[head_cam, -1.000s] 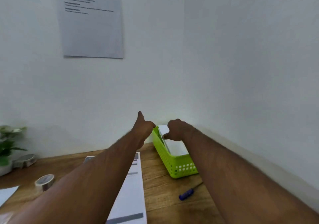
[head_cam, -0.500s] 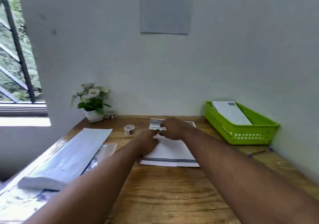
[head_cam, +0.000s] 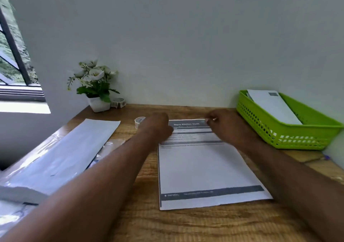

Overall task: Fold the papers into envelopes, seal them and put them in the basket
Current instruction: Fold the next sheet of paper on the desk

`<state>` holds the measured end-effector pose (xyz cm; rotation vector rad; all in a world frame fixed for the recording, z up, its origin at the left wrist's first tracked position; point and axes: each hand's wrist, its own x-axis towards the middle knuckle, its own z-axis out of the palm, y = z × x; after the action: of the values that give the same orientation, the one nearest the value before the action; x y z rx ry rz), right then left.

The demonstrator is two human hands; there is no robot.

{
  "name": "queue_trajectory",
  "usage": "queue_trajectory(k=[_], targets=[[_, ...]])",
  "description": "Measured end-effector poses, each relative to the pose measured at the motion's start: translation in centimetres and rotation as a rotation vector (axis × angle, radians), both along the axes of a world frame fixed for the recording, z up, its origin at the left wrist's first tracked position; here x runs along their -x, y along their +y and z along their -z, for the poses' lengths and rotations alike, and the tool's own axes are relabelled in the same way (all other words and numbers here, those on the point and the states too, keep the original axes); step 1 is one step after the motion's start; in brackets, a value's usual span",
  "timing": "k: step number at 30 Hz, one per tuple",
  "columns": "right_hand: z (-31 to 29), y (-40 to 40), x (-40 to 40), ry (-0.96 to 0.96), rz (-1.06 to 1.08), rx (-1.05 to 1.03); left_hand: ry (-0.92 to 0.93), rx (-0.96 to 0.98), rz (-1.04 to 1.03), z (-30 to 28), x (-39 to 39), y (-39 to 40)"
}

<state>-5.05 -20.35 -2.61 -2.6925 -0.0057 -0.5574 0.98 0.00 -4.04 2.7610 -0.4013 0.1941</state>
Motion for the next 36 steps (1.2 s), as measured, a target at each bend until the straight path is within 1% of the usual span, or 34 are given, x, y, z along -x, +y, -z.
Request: queue_trajectory(k=[2, 4, 6, 8, 10, 12, 14, 16, 19, 21, 23, 24, 25, 28, 30, 31, 32, 34, 35, 36], targets=[[0.8, -2.2, -1.4, 0.065, 0.022, -0.05, -0.03, -0.013, 0.018, 0.5, -0.5, -0.1], [2.0, -3.6, -2.2, 0.113, -0.01, 0.011, -0.023, 0.038, 0.052, 1.2, -1.0, -0.1], [2.7, -4.3, -2.6, 0.104, -0.042, 0.009, 0.014, 0.021, 0.095, 1.7, -1.6, 0.0], [2.7, -4.7, -2.8, 0.112, -0.033, -0.078, 0.047, -0.039, 0.119, 1.9, -1.9, -0.1], [2.8, -4.9, -2.9, 0.1, -0.027, -0.058, 0.049, -0.062, 0.124, 2.0, -2.1, -0.2], [2.9, -4.8, -2.8, 0.078, -0.069, 0.0, 0.038, -0.005, 0.129, 2.2, -2.1, 0.0], [2.9, -4.8, -2.9, 0.059, -0.114, -0.001, 0.041, 0.11, 0.146, 2.2, -2.1, 0.2], [2.9, -5.0, -3.5, 0.098, -0.118, -0.085, 0.034, 0.207, 0.163, 2.2, -1.9, 0.4], [3.2, -5.3, -4.3, 0.149, -0.09, -0.37, 0.0, 0.316, 0.175, 2.2, -1.6, 0.3], [3.6, -5.5, -4.7, 0.102, -0.088, -0.527, -0.054, 0.36, 0.184, 2.2, -1.5, 0.3], [4.0, -6.0, -5.1, 0.02, -0.098, -0.614, -0.12, 0.388, 0.177, 2.2, -1.8, 0.4], [4.2, -6.3, -5.2, -0.028, -0.111, -0.596, -0.159, 0.379, 0.176, 2.2, -2.0, 0.5], [4.3, -6.6, -5.4, -0.087, -0.126, -0.513, -0.201, 0.353, 0.174, 2.1, -2.1, 0.6], [4.1, -7.1, -5.9, -0.277, -0.174, -0.087, -0.32, 0.322, 0.137, 1.9, -2.1, 0.7], [3.8, -7.1, -5.9, -0.331, -0.279, 0.098, -0.352, 0.301, 0.119, 1.6, -1.8, 0.9], [3.5, -7.1, -5.5, -0.296, -0.331, 0.136, -0.333, 0.253, 0.116, 1.4, -1.5, 0.9], [3.2, -7.0, -5.1, -0.218, -0.365, 0.157, -0.285, 0.175, 0.108, 1.2, -1.3, 0.9], [2.7, -7.0, -4.2, -0.007, -0.323, 0.223, -0.177, -0.028, 0.066, 0.6, -0.6, 0.7], [2.5, -6.8, -3.7, 0.074, -0.293, 0.254, -0.166, -0.118, 0.047, 0.3, -0.1, 0.4], [2.4, -6.5, -3.4, 0.123, -0.273, 0.259, -0.193, -0.185, 0.039, 0.1, 0.2, 0.0]])
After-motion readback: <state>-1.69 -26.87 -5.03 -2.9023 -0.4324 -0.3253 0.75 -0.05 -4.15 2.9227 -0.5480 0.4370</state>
